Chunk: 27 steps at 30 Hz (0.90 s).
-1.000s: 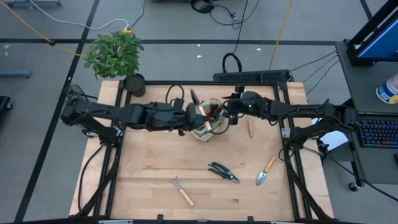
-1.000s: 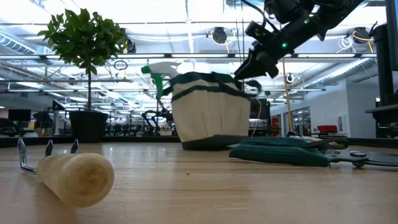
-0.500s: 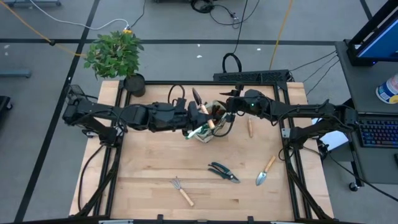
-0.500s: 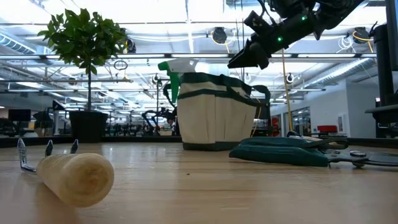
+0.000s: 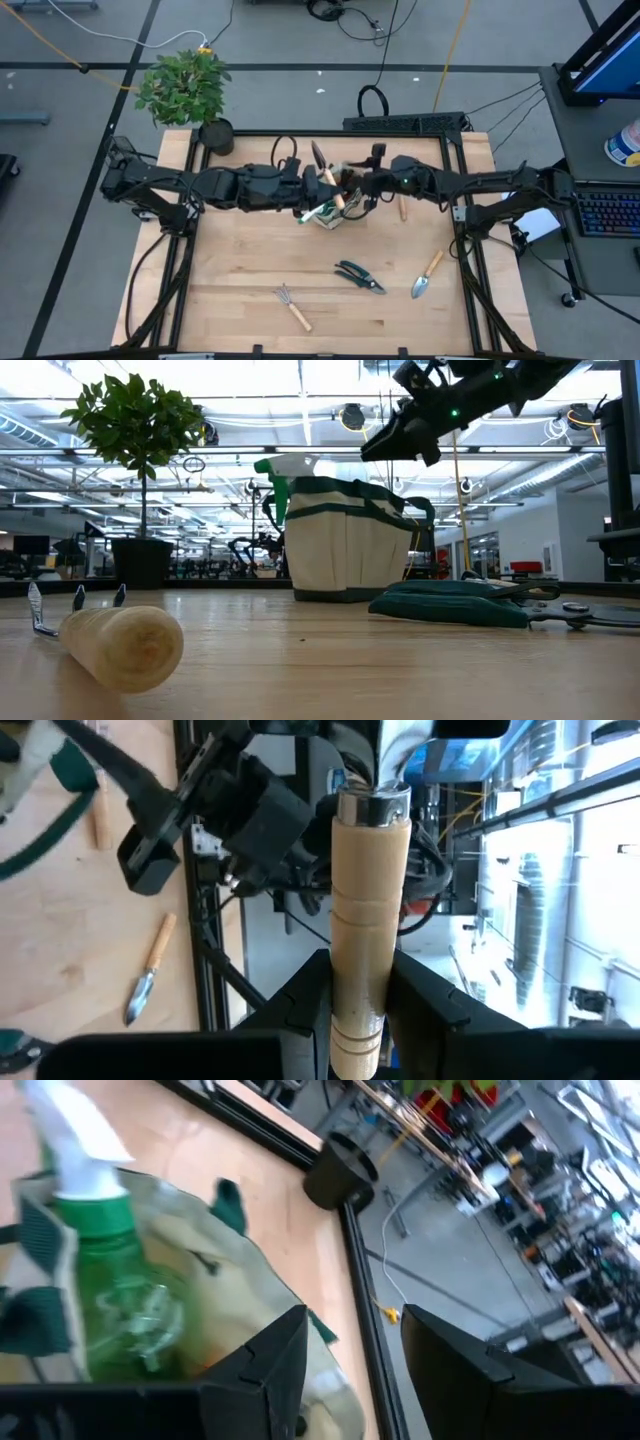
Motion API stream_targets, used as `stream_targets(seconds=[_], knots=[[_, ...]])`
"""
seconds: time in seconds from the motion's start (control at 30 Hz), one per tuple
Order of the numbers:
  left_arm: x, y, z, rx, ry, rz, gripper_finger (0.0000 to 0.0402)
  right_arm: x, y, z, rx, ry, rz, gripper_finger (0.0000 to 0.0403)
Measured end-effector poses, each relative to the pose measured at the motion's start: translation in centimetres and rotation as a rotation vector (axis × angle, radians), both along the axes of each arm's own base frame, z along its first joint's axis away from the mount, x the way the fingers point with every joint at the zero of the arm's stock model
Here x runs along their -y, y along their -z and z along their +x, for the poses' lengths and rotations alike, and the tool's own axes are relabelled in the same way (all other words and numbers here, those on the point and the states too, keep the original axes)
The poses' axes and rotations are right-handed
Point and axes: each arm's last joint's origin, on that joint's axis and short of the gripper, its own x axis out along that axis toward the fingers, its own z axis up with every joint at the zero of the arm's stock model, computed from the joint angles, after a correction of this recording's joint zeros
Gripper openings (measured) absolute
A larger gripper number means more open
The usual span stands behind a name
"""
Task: Pick & Place Garden tools in Gardening bag
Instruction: Put the left light brown trowel into the light brown gardening bag
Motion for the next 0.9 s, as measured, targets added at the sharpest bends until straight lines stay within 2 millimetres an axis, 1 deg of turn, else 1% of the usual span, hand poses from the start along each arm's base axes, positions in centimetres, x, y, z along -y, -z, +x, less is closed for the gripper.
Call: stream_targets(seconds=[0.27,0.4,0.63,0.9], knots=[[0.5,-0.1,0.0,0.014,0.058,-0.037,0.0074,-1.8,-0.5,0.4,0.021,-0.088,-0.098,0.0157],[0.8,-0.2,0.0,0.022,0.091,-0.071,0.0074,-2.8,-1.2,0.7,0.076,-0.137,-0.175,0.0157],[1.0,-0.1,0.0,0.018,0.151,-0.112,0.0074,-5.2,-2.6,0.9,0.185,-0.226,-0.314,0.0157],[1.2,0.8,-0.2,-0.083,0.207,-0.202,0.0074,-7.2,-3.7,0.7,0.229,-0.151,-0.500,0.0157]])
